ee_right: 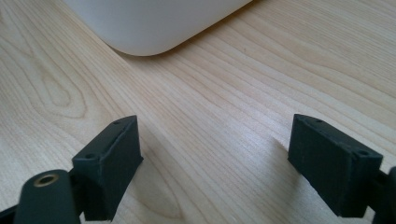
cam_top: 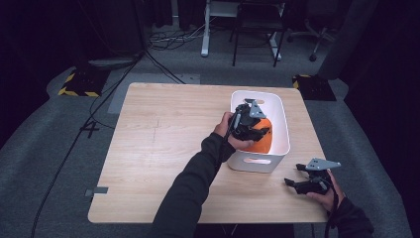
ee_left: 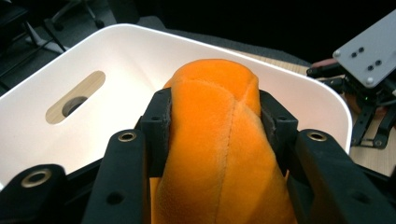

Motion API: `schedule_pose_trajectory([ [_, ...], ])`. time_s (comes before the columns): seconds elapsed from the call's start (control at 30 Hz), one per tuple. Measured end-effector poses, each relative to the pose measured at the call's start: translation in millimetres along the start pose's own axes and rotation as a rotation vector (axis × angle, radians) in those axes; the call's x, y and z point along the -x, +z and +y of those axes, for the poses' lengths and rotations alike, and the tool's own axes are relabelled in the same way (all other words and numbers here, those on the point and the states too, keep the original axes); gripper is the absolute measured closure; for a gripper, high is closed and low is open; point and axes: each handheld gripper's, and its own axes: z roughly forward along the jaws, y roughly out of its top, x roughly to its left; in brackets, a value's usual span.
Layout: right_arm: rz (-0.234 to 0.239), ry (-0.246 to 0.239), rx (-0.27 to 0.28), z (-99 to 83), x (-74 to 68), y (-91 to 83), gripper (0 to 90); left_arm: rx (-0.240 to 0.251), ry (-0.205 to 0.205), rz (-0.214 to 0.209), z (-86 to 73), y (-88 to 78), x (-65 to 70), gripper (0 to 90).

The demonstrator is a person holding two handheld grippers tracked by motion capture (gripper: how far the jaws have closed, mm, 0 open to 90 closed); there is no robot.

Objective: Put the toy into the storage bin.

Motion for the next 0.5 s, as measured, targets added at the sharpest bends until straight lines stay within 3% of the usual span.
schedule_pose_trajectory([
  [0.5,0.000,0.004,0.002,0.0,-0.3,0.1,17.0,-0.135,0.023,-0.024,-3.8,7.6,-5.3,52.2],
])
